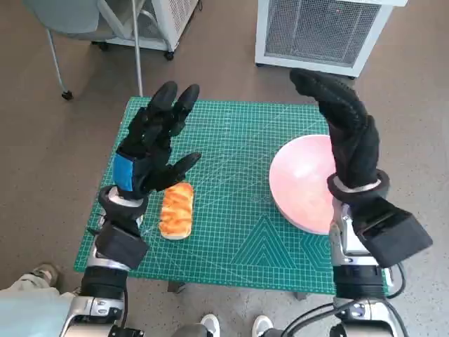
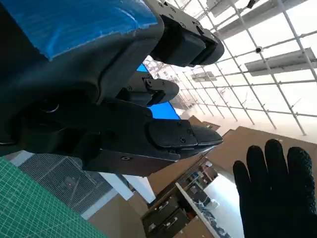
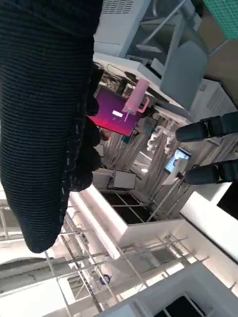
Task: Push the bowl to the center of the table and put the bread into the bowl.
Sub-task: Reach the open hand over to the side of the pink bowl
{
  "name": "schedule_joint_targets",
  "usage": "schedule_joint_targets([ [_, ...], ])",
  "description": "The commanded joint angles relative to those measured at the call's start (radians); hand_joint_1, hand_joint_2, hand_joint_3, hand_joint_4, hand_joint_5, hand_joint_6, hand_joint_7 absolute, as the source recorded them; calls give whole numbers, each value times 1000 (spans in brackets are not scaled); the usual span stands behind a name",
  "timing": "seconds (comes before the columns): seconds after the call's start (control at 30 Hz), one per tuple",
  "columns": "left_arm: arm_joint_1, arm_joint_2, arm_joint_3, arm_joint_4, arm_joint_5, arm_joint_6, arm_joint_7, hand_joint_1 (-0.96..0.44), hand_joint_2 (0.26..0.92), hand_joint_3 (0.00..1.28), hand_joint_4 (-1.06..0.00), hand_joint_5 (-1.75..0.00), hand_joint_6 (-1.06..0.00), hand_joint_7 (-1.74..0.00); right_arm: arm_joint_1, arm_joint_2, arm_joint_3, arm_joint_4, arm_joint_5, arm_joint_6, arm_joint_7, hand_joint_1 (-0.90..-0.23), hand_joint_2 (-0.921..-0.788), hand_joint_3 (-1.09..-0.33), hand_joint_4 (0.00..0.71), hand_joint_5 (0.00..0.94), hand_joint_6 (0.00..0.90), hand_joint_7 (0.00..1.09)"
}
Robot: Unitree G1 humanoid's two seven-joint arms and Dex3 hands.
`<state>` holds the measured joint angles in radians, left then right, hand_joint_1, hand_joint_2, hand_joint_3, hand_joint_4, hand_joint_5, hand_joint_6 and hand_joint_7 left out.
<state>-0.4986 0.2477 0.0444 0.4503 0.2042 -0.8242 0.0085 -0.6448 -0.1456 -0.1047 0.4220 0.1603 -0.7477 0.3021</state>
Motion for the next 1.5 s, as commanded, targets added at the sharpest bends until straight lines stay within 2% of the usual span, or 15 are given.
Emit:
schedule_joint_targets([
  [0.03, 9, 9, -3, -10, 7, -1, 8, -285, 921, 247, -383, -3, -413, -18, 37, -62, -86, 113, -54, -49, -94, -667, -921, -805, 257, 1, -1, 642],
  [0.1, 10, 10, -3, -10, 5, -2, 7, -288, 921, 246, -384, -3, -413, -18, 39, -75, -114, 156, -93, -66, -156, -666, -921, -801, 258, 2, -1, 646],
  [0.2, 10, 12, -4, -3, 3, -6, 7, -291, 921, 245, -384, -3, -413, -17, 41, -97, -149, 232, -132, -86, -239, -665, -921, -796, 261, 3, -1, 648],
  [0.37, 8, 11, -7, 3, 7, -6, 12, -295, 921, 245, -384, -2, -413, -17, 44, -135, -182, 361, -162, -118, -325, -659, -921, -798, 253, 1, -1, 614],
  [0.47, 8, 9, -9, 5, 9, -6, 14, -295, 921, 245, -385, -2, -414, -16, 46, -155, -191, 437, -168, -131, -355, -651, -921, -807, 245, 1, -1, 596],
  [0.73, 9, 7, -13, 9, 9, -5, 16, -287, 921, 246, -385, -2, -416, -16, 47, -175, -212, 608, -137, -133, -366, -591, -921, -839, 216, 0, -1, 564],
  [0.93, 9, 10, -15, 9, 5, -4, 16, -290, 921, 246, -385, -2, -417, -16, 48, -162, -216, 693, -113, -102, -352, -571, -921, -854, 203, 1, -1, 531],
  [1.17, 7, 12, -15, 8, -1, -1, 11, -293, 921, 245, -386, -1, -418, -15, 55, -119, -210, 740, -91, -61, -347, -559, -921, -870, 203, 2, -1, 518],
  [1.33, 5, 13, -15, 8, 1, 2, 11, -294, 921, 245, -386, -1, -419, -15, 47, -86, -212, 761, -69, -34, -325, -582, -921, -873, 212, 6, 7, 518],
  [1.5, 3, 16, -16, 9, -1, 4, 8, -293, 921, 245, -386, -1, -419, -14, 29, -44, -222, 769, -26, -4, -276, -593, -921, -868, 217, 8, 16, 519],
])
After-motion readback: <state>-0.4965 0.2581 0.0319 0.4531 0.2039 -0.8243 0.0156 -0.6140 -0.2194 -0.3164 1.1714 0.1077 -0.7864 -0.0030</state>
